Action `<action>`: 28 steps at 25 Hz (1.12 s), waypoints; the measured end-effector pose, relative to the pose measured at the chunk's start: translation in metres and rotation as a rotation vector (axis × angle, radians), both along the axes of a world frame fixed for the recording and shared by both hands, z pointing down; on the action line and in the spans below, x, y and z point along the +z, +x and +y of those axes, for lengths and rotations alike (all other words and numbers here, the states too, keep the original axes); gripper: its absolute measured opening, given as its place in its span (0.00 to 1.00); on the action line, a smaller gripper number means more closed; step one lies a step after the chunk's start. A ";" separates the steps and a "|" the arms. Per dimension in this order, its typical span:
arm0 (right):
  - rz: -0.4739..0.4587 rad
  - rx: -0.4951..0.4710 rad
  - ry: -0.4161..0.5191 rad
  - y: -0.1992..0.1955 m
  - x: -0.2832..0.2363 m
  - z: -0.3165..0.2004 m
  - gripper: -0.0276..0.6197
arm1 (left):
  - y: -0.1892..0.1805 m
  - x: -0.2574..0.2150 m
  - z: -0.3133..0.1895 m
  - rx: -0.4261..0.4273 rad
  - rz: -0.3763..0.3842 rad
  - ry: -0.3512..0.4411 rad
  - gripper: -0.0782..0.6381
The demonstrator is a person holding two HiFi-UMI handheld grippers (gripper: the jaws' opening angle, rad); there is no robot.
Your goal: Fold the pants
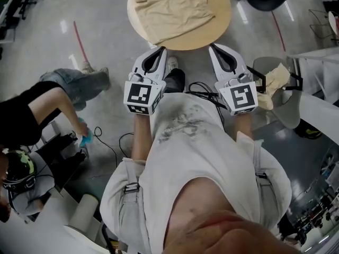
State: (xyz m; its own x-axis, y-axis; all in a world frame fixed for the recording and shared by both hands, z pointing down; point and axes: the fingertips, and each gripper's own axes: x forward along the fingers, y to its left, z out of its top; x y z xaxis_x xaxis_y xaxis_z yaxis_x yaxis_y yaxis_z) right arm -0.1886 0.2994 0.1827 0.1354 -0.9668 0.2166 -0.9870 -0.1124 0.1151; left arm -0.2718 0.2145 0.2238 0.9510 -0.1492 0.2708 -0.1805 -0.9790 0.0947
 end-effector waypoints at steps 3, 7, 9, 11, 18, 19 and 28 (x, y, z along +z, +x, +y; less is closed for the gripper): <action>-0.003 -0.008 -0.014 0.018 0.004 -0.021 0.05 | 0.019 0.005 -0.018 -0.002 -0.003 -0.012 0.12; 0.011 -0.023 -0.018 0.042 0.011 -0.050 0.05 | 0.040 0.016 -0.045 -0.001 -0.019 -0.016 0.12; 0.001 -0.021 -0.046 0.050 0.018 -0.063 0.05 | 0.046 0.021 -0.058 -0.001 -0.027 -0.025 0.12; -0.020 -0.014 -0.081 0.059 0.026 -0.075 0.05 | 0.051 0.027 -0.072 -0.004 -0.035 -0.034 0.12; -0.011 -0.031 -0.142 0.086 0.051 -0.111 0.05 | 0.071 0.046 -0.110 -0.004 -0.072 -0.042 0.12; -0.010 -0.034 -0.155 0.089 0.057 -0.113 0.05 | 0.074 0.048 -0.115 -0.001 -0.077 -0.041 0.12; 0.014 -0.007 -0.237 0.126 0.104 -0.138 0.05 | 0.104 0.087 -0.152 0.043 -0.097 -0.092 0.12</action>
